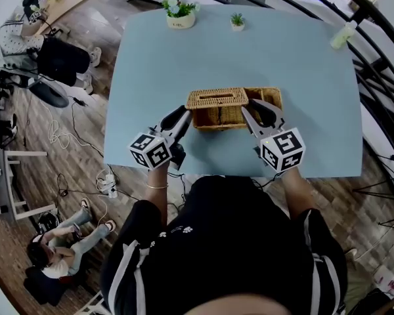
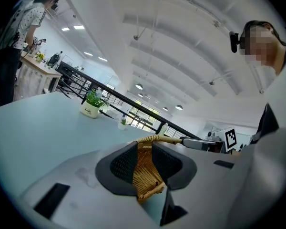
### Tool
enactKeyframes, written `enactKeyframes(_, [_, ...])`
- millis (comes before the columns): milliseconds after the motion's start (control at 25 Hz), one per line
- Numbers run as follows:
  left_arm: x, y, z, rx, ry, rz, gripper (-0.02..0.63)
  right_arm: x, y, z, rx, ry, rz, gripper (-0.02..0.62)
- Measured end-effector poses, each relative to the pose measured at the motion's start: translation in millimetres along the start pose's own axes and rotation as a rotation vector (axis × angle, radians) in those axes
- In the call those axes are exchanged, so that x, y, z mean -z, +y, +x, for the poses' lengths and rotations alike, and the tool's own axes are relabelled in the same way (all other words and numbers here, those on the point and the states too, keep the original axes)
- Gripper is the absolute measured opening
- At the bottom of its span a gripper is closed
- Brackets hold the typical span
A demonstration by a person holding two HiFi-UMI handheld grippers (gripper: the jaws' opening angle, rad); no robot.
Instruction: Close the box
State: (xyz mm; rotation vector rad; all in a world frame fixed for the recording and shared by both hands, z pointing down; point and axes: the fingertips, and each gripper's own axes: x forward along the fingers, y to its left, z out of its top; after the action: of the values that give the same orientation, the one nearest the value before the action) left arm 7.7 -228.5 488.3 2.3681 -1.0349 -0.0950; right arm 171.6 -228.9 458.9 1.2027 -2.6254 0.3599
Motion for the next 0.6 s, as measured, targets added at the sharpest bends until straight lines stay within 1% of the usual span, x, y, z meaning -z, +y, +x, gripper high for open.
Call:
enactKeyframes(240, [12, -2, -4, -0.01, 0.013, -0.014, 0.077, 11, 3, -5, -0.006, 0.016, 0.012, 0.098])
enactKeyframes(600, [25, -4, -10, -0.002, 0.028, -0.026, 0.077, 24, 7, -8, -0.006, 0.044, 0.03, 0.1])
